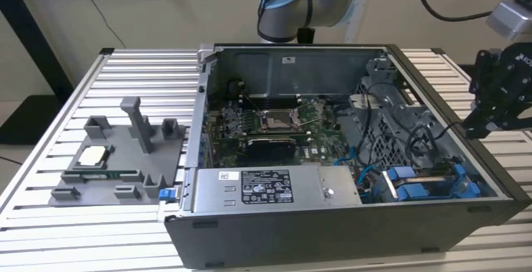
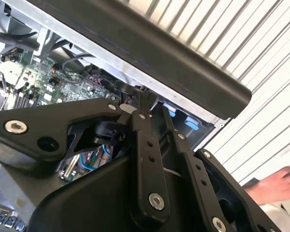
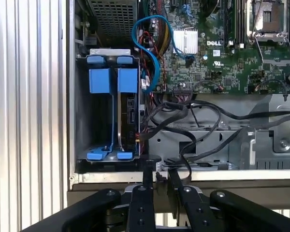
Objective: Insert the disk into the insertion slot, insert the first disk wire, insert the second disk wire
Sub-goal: 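Insert the second disk wire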
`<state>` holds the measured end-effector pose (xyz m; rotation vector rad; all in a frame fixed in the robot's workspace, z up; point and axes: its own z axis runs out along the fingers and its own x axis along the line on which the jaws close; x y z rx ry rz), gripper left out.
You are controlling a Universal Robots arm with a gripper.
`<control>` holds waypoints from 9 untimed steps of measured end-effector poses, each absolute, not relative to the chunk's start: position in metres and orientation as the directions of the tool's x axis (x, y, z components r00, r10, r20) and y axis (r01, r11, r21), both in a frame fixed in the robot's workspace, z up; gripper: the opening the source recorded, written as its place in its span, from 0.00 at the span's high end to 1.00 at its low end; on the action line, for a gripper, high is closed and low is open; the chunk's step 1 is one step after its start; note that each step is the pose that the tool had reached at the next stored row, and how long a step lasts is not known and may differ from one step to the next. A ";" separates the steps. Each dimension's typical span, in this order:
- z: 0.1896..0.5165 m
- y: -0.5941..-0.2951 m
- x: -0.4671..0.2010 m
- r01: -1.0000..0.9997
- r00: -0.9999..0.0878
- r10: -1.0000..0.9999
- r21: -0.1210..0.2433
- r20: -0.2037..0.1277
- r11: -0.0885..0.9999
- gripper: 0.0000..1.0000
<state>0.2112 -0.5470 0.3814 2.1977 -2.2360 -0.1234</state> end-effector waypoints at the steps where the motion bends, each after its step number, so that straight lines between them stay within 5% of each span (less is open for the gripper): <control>1: 0.381 -0.547 0.212 -0.998 -0.019 -0.998 0.062 -0.053 0.016 0.73; 9: 0.378 -0.547 0.214 -0.996 -0.021 -0.997 0.089 -0.074 0.014 0.82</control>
